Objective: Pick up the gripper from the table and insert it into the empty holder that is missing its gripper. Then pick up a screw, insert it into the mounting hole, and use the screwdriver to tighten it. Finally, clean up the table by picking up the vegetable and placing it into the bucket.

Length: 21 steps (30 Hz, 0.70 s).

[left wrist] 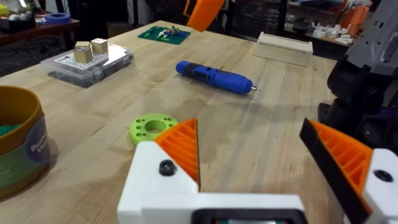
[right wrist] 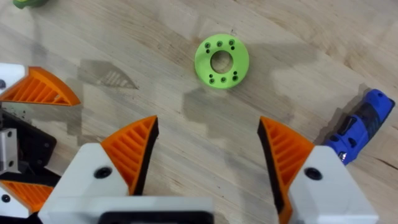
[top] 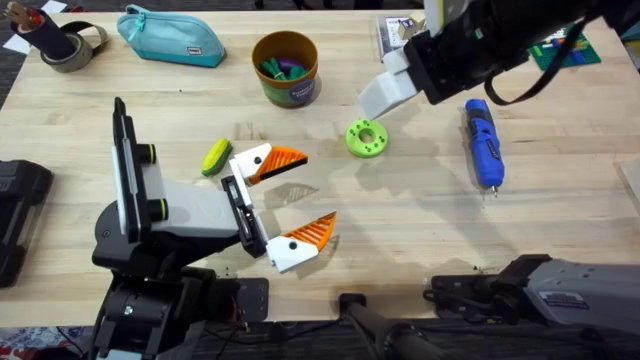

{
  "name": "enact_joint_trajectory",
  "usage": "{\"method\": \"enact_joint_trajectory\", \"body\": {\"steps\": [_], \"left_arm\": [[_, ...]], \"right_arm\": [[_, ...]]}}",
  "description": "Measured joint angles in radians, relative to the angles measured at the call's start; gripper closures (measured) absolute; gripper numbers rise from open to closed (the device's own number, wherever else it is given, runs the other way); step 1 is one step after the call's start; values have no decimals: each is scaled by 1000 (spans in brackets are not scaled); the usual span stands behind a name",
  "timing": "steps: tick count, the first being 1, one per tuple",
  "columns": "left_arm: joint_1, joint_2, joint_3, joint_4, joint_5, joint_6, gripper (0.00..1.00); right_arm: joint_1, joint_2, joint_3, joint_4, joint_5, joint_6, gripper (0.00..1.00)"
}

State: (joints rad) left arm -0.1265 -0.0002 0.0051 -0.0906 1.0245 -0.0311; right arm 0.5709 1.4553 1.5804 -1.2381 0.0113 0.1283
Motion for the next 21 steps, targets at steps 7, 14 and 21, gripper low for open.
{"method": "enact_joint_trajectory", "body": {"steps": [7,14,21], "left_arm": [[0,0,0,-2,0,0,10],[0,0,0,-2,0,0,10],[0,0,0,-1,0,0,10]], "right_arm": [[0,0,-5,-2,-61,-35,36],[68,-2,-5,-21,-224,-247,36],[112,-7,-5,-19,-245,-311,36]]}}
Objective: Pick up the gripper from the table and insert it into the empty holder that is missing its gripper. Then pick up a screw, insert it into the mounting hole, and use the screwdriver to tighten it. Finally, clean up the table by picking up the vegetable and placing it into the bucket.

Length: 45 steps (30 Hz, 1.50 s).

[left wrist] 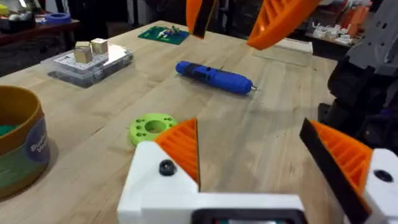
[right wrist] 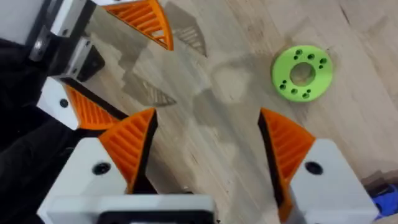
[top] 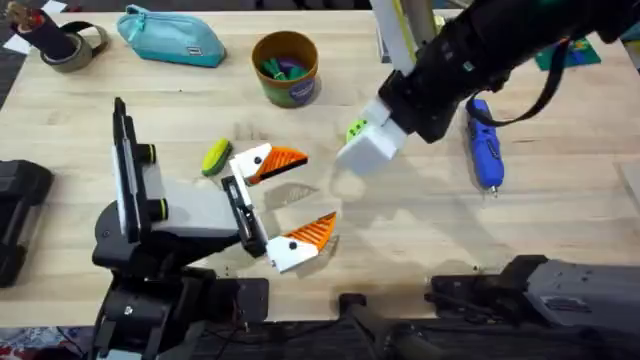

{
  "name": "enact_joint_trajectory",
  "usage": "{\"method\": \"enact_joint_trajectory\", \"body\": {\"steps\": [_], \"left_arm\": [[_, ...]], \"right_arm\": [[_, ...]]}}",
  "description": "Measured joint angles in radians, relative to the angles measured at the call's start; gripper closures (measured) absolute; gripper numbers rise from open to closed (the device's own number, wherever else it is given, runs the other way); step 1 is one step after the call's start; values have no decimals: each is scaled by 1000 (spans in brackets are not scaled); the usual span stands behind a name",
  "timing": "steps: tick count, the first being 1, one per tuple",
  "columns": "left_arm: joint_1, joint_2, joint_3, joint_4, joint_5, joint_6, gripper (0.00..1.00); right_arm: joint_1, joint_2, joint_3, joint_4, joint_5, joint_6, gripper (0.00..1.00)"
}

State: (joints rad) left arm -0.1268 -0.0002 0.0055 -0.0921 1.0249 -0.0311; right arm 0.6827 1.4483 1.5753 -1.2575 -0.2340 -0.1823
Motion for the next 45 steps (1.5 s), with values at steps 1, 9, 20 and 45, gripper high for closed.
{"method": "enact_joint_trajectory", "body": {"steps": [1,9,20,45], "left_arm": [[0,0,0,0,0,0,10],[0,0,0,-1,0,0,10],[0,0,0,0,0,0,10],[0,0,0,0,0,0,12]], "right_arm": [[0,0,0,0,0,-2,36],[0,0,0,0,0,-9,36],[-48,-107,-2,-59,31,-5,36],[-103,-371,-296,47,187,85,36]]}}
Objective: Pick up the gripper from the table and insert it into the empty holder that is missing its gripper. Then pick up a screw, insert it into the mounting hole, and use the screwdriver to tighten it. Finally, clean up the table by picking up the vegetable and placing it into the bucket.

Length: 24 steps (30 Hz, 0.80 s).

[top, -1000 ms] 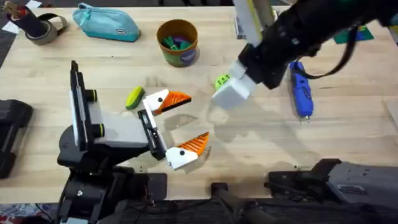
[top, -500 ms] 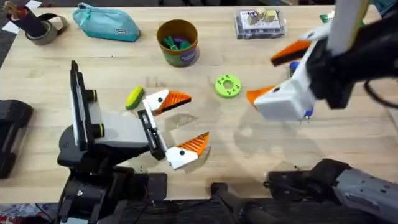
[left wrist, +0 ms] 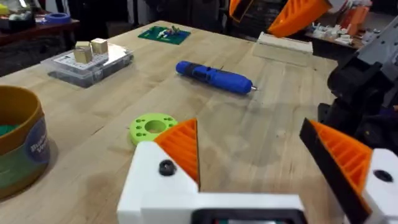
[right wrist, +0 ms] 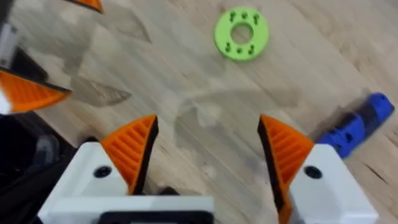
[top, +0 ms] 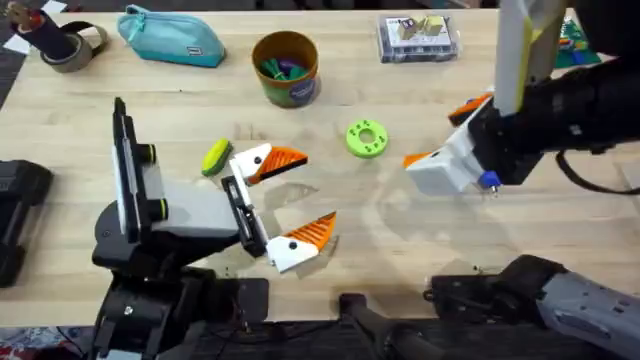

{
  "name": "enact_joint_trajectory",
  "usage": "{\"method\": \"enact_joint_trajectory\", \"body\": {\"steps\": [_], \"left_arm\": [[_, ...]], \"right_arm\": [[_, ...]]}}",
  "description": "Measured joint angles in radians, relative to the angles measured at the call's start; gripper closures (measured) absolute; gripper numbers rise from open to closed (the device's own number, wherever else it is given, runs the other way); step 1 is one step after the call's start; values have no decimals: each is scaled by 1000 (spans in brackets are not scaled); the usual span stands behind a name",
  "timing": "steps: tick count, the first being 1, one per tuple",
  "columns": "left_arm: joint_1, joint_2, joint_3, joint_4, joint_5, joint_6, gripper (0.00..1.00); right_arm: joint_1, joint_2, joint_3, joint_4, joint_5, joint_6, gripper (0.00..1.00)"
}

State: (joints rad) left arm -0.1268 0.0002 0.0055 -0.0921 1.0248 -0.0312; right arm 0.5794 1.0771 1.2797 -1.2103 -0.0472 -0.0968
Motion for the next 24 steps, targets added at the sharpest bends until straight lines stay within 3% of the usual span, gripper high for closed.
{"method": "enact_joint_trajectory", "body": {"steps": [3,7,12,14,18,21,24], "left_arm": [[0,0,0,0,0,0,14],[0,0,0,0,0,0,14],[0,0,0,0,0,0,14],[0,0,0,0,0,-6,153],[0,0,0,7,0,-6,763],[0,0,0,48,0,-33,962],[0,0,0,82,0,-55,994]], "right_arm": [[-30,5,0,-3,58,14,36],[-136,3,0,-1,120,31,36],[-262,3,0,12,110,1,36],[-275,1,0,34,70,-27,36],[-276,0,0,53,2,-58,36],[-277,0,0,57,-35,-69,36],[-277,0,0,58,-52,-75,36]]}}
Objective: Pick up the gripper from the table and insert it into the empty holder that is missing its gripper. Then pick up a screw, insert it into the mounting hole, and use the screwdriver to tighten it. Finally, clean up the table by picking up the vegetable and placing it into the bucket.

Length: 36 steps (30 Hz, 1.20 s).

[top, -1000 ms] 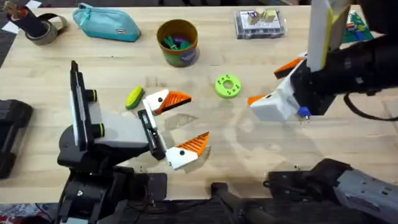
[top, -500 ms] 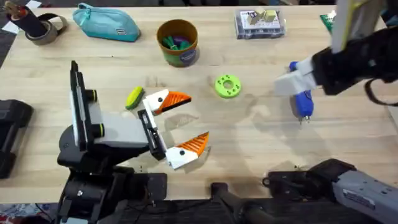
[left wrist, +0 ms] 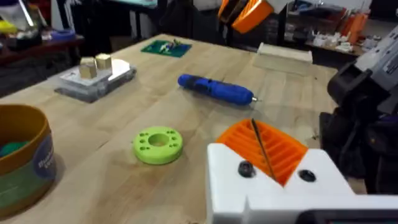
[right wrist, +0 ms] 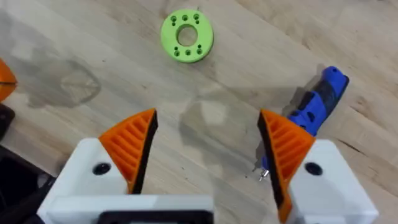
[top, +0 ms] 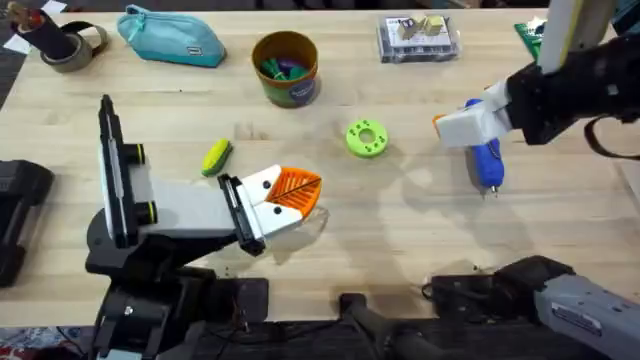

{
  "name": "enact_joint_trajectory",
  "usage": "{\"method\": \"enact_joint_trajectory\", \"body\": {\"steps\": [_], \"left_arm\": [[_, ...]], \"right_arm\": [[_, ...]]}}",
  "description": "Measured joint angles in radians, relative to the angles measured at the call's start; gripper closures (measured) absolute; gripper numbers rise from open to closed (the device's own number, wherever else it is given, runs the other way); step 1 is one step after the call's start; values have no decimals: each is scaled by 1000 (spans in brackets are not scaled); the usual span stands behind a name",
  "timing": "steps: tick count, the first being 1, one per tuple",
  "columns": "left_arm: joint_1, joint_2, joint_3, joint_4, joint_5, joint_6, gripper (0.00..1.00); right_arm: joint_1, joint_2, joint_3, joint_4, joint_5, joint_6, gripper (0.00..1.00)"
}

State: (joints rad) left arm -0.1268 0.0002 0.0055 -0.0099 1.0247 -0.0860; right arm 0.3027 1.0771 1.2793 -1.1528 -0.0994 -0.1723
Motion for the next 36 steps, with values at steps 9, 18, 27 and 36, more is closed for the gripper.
{"method": "enact_joint_trajectory", "body": {"steps": [9,18,27,36], "left_arm": [[0,0,0,-5,0,-24,994],[0,0,0,-77,0,-21,994],[0,0,0,-83,-4,-6,994],[0,0,0,-83,-4,1,994]], "right_arm": [[-16,0,0,-2,0,-13,36],[-140,0,0,-6,35,-11,36],[-320,39,0,-2,94,-11,36],[-394,208,-4,91,103,-12,36]]}}
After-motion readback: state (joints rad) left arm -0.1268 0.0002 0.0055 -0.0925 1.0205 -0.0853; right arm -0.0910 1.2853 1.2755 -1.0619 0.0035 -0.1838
